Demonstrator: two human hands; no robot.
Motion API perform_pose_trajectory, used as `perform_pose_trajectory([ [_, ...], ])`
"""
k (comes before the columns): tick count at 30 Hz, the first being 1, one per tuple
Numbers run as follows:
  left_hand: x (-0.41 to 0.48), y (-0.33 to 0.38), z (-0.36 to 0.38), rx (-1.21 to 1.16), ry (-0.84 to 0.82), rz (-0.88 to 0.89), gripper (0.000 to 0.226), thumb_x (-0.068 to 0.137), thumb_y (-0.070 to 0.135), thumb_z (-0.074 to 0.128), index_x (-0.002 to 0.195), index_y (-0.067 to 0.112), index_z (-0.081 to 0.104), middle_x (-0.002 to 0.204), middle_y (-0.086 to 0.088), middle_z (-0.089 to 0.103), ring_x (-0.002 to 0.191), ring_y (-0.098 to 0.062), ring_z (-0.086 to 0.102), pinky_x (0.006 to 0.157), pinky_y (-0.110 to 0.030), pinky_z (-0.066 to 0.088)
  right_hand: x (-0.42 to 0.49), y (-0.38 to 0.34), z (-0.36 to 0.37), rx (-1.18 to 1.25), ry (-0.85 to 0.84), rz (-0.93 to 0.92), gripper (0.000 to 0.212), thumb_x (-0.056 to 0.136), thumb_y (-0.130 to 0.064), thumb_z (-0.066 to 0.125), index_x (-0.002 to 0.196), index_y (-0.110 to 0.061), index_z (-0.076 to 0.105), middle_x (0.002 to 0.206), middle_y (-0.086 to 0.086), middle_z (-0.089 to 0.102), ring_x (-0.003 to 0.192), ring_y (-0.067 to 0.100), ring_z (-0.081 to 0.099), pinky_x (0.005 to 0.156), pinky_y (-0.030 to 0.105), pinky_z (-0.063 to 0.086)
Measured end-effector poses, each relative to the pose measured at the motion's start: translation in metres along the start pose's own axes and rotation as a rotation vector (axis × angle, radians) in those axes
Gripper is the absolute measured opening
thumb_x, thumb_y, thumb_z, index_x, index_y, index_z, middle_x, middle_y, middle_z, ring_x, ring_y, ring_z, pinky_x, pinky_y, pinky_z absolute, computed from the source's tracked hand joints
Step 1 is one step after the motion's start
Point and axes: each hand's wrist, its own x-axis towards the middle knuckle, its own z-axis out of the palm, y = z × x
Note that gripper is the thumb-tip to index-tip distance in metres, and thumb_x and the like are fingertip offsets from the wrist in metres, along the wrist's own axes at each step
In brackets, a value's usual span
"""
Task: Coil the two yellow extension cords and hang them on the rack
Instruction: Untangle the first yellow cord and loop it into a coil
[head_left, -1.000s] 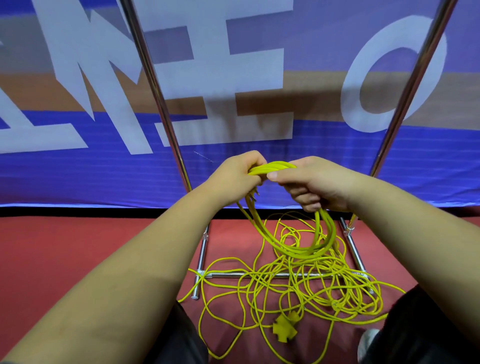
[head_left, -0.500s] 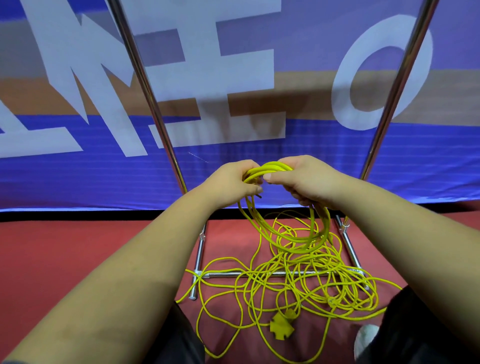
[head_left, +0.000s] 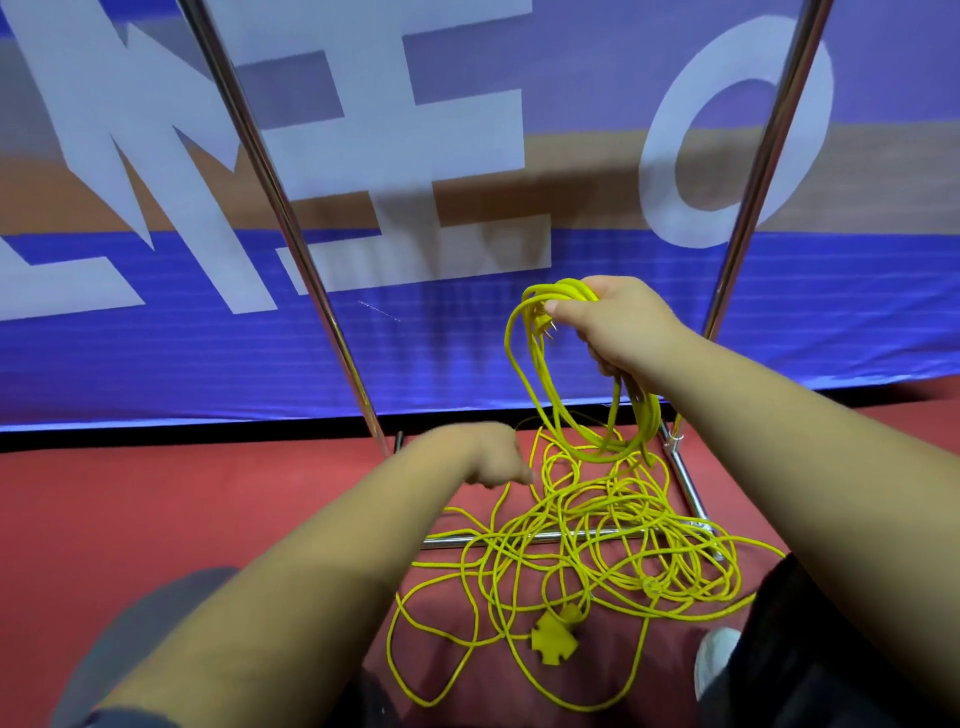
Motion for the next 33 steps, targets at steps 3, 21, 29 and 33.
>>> perform_pose_trajectory([
  [3, 0.03, 0.03, 0.043, -0.124, -0.049, 0.032, 0.056, 0.098, 0.047, 0.064, 0.143, 0.013, 0.057, 0.121, -0.012, 0.069, 0.1, -0.029, 0.066, 0.088, -0.034, 0.052, 0.005, -0.003, -0.006, 0.071, 0.077, -0.016, 0.022, 0.094, -0.04, 0.073, 0.08, -0.023, 0.073, 0.063, 0.007, 0.047, 0.05, 0.026, 0.043, 0.048, 0.034, 0.044],
  [21, 0.099, 0.032, 0.132, -0.34, 0.154, 0.359, 0.02, 0.086, 0.052, 0.07, 0.09, 0.037, 0.058, 0.115, 0.008, 0.073, 0.11, -0.017, 0.066, 0.098, -0.039, 0.053, 0.02, -0.004, -0.045, 0.265, 0.281, 0.014, 0.017, 0.092, -0.037, 0.072, 0.086, -0.021, 0.069, 0.058, -0.002, 0.043, 0.043, 0.017, 0.036, 0.043, 0.024, 0.036],
  [29, 0.081, -0.057, 0.085, -0.008, 0.039, 0.044, 0.008, 0.097, 0.028, 0.066, 0.097, 0.021, 0.071, 0.097, 0.001, 0.078, 0.093, -0.021, 0.072, 0.089, -0.034, 0.056, 0.014, -0.008, -0.046, -0.024, 0.377, -0.113, 0.033, 0.095, -0.04, 0.069, 0.091, -0.007, 0.073, 0.063, 0.005, 0.052, 0.053, 0.025, 0.047, 0.049, 0.038, 0.046],
  [33, 0.056, -0.094, 0.011, -0.039, 0.221, 0.014, 0.016, 0.101, 0.021, 0.061, 0.089, 0.022, 0.071, 0.086, -0.001, 0.079, 0.081, -0.014, 0.07, 0.077, -0.025, 0.051, 0.013, -0.016, -0.035, -0.155, 0.404, -0.151, 0.036, 0.096, -0.045, 0.067, 0.091, -0.01, 0.075, 0.06, 0.0, 0.055, 0.062, 0.028, 0.056, 0.065, 0.048, 0.055],
])
